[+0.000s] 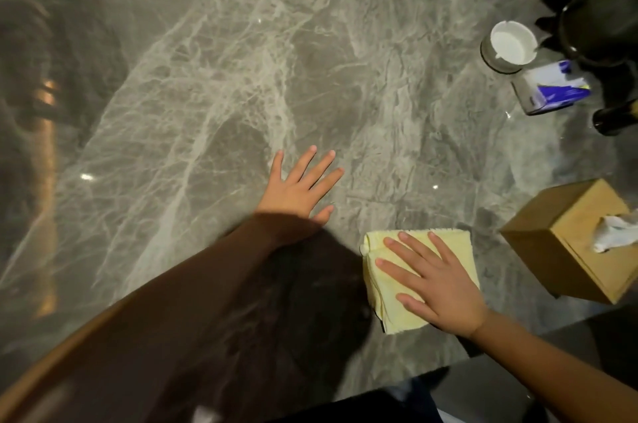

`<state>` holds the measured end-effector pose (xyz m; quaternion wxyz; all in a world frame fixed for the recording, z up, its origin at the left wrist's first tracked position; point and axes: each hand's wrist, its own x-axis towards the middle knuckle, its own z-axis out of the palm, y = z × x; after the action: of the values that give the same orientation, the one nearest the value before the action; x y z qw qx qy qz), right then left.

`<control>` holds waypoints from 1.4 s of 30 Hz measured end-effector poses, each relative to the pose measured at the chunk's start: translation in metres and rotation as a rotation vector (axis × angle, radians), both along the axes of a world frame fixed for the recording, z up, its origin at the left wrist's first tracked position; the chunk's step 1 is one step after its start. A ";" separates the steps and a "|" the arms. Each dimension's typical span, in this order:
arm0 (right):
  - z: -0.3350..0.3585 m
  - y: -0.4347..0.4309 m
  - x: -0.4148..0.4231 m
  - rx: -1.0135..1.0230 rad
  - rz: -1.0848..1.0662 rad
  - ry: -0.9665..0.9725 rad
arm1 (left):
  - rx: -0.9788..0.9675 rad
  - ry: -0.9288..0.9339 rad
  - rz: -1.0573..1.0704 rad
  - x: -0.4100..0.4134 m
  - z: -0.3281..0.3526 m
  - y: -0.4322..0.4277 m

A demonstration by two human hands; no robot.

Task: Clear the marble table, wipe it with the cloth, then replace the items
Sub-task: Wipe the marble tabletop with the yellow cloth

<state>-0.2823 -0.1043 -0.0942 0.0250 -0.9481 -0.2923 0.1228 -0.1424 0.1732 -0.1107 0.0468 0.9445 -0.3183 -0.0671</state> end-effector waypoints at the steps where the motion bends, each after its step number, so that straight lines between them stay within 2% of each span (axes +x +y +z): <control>1: 0.000 -0.002 0.004 0.009 0.001 -0.001 | -0.003 -0.011 -0.006 0.000 -0.001 -0.001; 10: -0.002 -0.013 0.088 0.045 -0.072 -0.004 | -0.060 -0.012 -0.070 0.010 0.002 0.005; 16: -0.001 -0.017 0.178 0.027 -0.092 -0.006 | -0.014 -0.085 0.068 0.096 0.007 -0.002; 22: 0.000 -0.020 0.277 0.011 -0.078 -0.006 | 0.056 -0.059 0.103 0.152 0.004 -0.004; 31: -0.006 0.007 0.417 0.103 -0.278 -0.102 | -0.007 -0.014 0.099 0.157 -0.001 -0.002; 37: -0.007 0.036 0.491 0.098 -0.250 -0.119 | -0.051 0.014 0.107 0.157 -0.002 -0.001; 42: -0.004 0.054 0.510 0.103 -0.234 -0.122 | -0.040 0.011 0.106 0.156 -0.002 -0.001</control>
<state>0.2273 -0.0498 -0.0984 0.0700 -0.9789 -0.1866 0.0462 0.0137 0.1720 -0.1126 0.0707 0.9585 -0.2689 -0.0632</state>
